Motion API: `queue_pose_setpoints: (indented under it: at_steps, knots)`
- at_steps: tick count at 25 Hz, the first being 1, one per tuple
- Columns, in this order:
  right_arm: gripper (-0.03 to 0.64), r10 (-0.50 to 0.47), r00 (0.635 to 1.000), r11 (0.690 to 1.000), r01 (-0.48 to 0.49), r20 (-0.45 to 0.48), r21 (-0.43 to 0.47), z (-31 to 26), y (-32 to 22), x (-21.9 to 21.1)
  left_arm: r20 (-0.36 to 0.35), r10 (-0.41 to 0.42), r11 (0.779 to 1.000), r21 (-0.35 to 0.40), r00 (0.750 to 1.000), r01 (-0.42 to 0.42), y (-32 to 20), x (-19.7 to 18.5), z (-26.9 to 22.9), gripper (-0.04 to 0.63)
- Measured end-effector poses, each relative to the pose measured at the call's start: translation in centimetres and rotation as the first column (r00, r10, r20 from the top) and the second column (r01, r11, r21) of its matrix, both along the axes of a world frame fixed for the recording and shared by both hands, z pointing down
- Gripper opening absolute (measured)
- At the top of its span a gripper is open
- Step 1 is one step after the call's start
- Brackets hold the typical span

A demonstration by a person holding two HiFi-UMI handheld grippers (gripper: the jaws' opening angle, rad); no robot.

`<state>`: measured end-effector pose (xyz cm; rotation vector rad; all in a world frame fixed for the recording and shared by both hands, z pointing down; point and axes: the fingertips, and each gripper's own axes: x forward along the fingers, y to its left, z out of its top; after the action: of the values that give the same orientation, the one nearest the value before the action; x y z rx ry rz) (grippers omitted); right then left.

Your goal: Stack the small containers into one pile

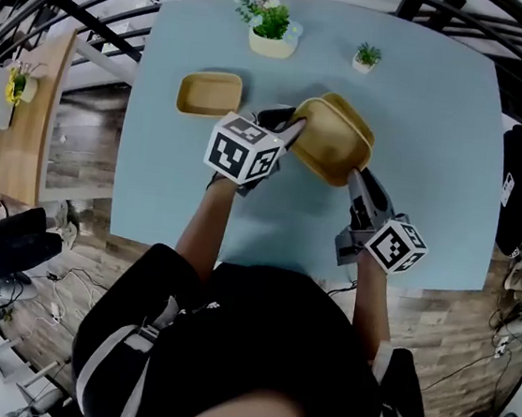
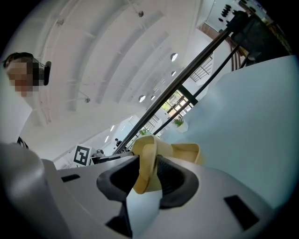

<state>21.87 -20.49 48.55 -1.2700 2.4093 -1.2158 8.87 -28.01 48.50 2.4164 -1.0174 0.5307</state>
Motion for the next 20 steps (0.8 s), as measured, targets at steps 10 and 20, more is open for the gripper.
queue_pose_setpoints:
  at_steps: [10, 20]
  knots:
    - [0.124, 0.023, 1.0, 0.998, -0.023, -0.002, -0.052, 2.2, -3.3, 1.4, -0.038, -0.025, 0.999, -0.036, 0.999, 0.024, -4.2, 1.6, 2.5, 0.086]
    - [0.124, 0.045, 0.999, 0.995, -0.044, 0.004, -0.093, 4.0, -4.7, 2.9, -0.065, -0.048, 0.998, -0.049, 0.997, 0.045, -6.3, 3.5, 4.0, 0.081]
